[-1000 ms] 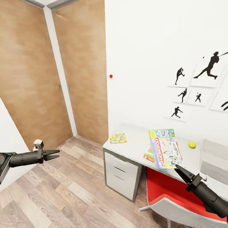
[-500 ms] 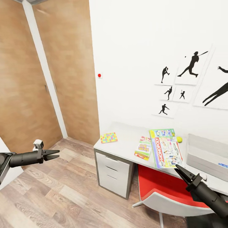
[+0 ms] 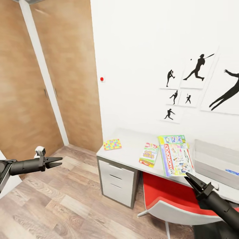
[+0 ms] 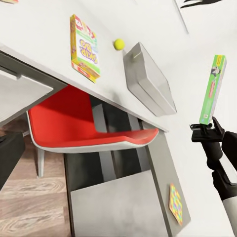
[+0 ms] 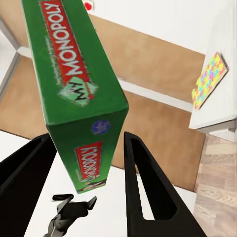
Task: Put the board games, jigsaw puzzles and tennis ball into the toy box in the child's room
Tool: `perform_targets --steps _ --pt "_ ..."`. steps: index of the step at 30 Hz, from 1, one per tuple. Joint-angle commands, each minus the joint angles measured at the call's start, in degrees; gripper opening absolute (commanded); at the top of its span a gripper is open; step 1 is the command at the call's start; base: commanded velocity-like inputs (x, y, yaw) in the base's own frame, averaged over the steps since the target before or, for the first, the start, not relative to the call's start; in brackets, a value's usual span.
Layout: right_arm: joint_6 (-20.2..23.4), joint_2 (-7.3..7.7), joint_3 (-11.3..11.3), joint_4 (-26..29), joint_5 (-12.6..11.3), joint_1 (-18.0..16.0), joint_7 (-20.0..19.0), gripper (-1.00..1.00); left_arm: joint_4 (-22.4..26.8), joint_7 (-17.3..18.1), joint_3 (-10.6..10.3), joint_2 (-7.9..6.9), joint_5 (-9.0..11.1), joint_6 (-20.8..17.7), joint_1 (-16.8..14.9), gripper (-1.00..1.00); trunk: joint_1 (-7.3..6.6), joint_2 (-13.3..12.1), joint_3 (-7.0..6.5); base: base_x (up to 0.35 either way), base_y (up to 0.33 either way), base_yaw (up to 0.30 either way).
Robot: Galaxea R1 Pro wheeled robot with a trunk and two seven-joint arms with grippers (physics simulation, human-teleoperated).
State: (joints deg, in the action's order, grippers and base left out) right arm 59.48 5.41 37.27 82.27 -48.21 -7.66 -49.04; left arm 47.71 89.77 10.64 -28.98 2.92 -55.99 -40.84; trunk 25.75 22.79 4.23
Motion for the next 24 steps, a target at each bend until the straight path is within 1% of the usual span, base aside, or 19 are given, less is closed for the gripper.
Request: perform_targets --steps 1,24 --pt "0.2 -0.01 0.07 -0.01 0.23 -0.08 -0.36 -1.0 0.02 0.23 -0.01 -0.03 -0.02 -0.61 -0.03 1.0 0.04 0.13 0.13 0.0 0.0 -0.244" --pt "0.2 0.03 0.13 -0.01 0.23 -0.08 -0.36 -1.0 0.02 0.23 -0.01 -0.05 -0.05 -0.52 -0.03 1.0 0.04 0.13 0.13 0.0 0.0 -0.276"
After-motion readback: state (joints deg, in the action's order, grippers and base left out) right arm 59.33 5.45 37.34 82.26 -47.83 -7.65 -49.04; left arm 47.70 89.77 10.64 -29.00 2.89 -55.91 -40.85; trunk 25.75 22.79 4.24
